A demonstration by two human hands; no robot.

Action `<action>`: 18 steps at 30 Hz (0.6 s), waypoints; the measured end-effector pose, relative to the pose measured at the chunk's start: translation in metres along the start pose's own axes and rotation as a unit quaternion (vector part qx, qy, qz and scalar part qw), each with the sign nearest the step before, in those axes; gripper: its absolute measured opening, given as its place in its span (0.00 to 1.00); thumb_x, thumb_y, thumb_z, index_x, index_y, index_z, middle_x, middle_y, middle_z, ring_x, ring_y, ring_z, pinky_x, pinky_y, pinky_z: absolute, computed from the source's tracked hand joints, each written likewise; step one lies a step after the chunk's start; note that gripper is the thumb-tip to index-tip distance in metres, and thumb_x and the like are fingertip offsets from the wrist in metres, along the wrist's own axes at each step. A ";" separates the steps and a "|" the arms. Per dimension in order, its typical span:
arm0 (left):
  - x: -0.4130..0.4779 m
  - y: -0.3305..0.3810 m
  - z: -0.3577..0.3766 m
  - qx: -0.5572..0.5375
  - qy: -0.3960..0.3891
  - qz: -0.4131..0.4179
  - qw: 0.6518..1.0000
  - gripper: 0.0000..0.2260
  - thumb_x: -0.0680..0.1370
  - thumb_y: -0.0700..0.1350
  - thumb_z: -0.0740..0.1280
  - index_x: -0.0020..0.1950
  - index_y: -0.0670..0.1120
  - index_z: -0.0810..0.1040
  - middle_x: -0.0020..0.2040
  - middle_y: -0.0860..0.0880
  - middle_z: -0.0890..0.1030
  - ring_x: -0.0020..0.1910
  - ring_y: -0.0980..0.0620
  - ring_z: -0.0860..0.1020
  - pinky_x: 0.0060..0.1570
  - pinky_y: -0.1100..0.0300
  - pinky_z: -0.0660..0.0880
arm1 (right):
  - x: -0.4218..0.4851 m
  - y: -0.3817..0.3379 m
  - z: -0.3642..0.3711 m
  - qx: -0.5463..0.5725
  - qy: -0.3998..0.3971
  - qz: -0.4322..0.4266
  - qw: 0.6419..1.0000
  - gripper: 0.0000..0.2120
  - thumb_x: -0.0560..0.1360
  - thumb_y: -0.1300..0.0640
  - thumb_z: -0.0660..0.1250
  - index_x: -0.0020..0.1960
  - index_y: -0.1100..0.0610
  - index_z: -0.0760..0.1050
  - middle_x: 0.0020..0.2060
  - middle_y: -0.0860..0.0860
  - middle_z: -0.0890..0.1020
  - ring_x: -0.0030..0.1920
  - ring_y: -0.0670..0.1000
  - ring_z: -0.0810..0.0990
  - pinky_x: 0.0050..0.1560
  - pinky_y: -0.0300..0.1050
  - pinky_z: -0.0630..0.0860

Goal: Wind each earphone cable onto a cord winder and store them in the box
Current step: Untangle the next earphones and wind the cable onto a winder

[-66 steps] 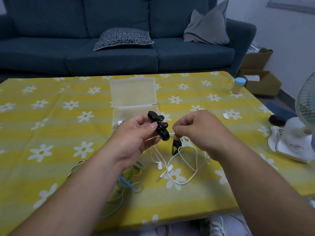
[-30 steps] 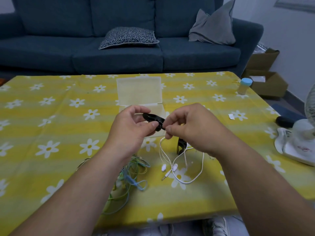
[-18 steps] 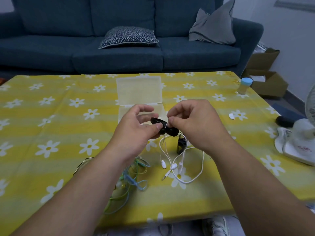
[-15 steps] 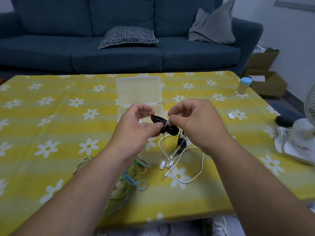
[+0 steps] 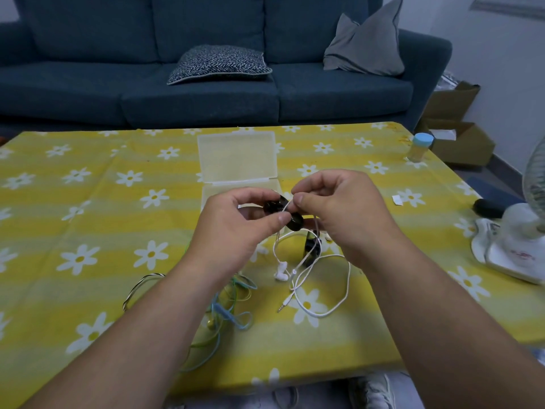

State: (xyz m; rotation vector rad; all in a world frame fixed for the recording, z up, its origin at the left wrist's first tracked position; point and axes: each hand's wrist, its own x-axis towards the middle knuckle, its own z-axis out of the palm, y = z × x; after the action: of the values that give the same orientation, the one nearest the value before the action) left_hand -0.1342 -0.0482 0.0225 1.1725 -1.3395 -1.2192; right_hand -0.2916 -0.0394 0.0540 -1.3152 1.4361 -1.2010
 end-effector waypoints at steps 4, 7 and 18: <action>0.001 0.002 -0.002 0.016 -0.001 0.007 1.000 0.13 0.69 0.32 0.76 0.50 0.44 0.83 0.43 0.45 0.86 0.41 0.52 0.84 0.44 0.63 0.79 | 0.000 -0.003 0.000 0.008 -0.019 0.006 1.000 0.05 0.75 0.68 0.69 0.44 0.60 0.80 0.35 0.56 0.86 0.40 0.55 0.85 0.51 0.63 0.81; 0.002 0.001 -0.006 0.027 -0.007 0.014 1.000 0.12 0.68 0.33 0.77 0.47 0.46 0.84 0.41 0.46 0.86 0.41 0.51 0.84 0.45 0.59 0.80 | 0.001 -0.004 0.001 0.026 -0.021 0.006 0.999 0.06 0.75 0.67 0.69 0.43 0.58 0.80 0.35 0.55 0.86 0.39 0.50 0.85 0.52 0.57 0.81; -0.004 -0.004 -0.011 0.085 -0.102 -0.017 0.991 0.10 0.69 0.34 0.73 0.43 0.48 0.85 0.30 0.51 0.81 0.31 0.55 0.76 0.37 0.64 0.71 | 0.009 -0.015 -0.013 0.155 0.071 0.002 0.985 0.05 0.77 0.67 0.66 0.46 0.59 0.79 0.36 0.53 0.84 0.42 0.52 0.84 0.54 0.52 0.80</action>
State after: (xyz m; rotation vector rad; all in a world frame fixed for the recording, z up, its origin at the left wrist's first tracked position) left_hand -0.1223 -0.0459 0.0195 1.2176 -1.6081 -1.2966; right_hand -0.3020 -0.0469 0.0712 -1.0312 1.2838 -1.4733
